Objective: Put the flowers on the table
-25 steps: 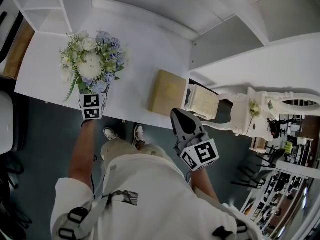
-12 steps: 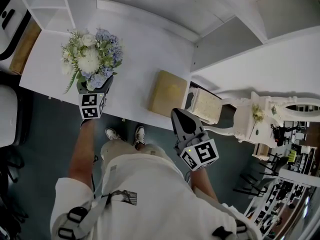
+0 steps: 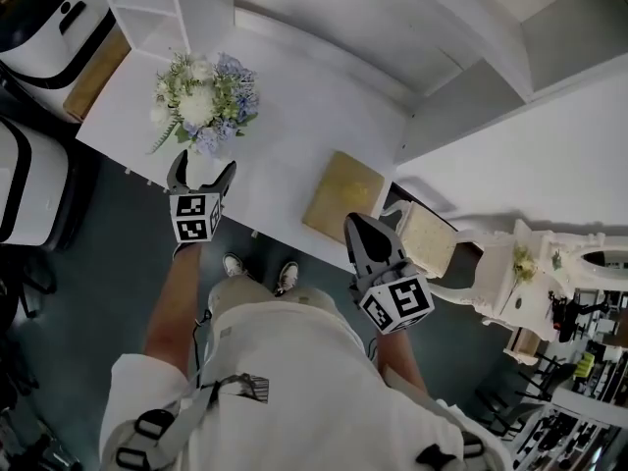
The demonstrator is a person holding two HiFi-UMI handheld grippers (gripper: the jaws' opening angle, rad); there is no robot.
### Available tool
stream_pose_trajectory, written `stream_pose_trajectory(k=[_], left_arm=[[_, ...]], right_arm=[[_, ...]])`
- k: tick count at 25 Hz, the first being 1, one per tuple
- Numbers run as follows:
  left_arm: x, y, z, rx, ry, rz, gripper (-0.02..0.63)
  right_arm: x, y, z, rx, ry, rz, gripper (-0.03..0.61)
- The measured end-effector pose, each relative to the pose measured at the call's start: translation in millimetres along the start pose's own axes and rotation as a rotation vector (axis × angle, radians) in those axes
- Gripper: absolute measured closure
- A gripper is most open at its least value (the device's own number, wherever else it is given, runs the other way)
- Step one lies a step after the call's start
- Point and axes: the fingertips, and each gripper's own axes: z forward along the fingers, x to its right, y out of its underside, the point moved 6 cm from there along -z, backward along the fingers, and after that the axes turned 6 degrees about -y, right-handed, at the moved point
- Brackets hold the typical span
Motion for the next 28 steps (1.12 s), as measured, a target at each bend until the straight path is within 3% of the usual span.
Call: stream_pose_trajectory(k=[9, 19, 28], left_arm=[[11, 13, -52, -0.013, -0.137, -0.059, 0.150], [24, 19, -89, -0.037, -0.235, -0.117, 0.155], [15, 5, -123, -0.020, -0.292, -0.112, 0.240]], right_arm=[[18, 1, -12, 0.040, -0.122, -0.013, 0.569], [43, 4, -18, 0.109, -0.167, 0.015, 0.569], [34, 5, 10, 0.113, -0.285, 0.002, 0.569]])
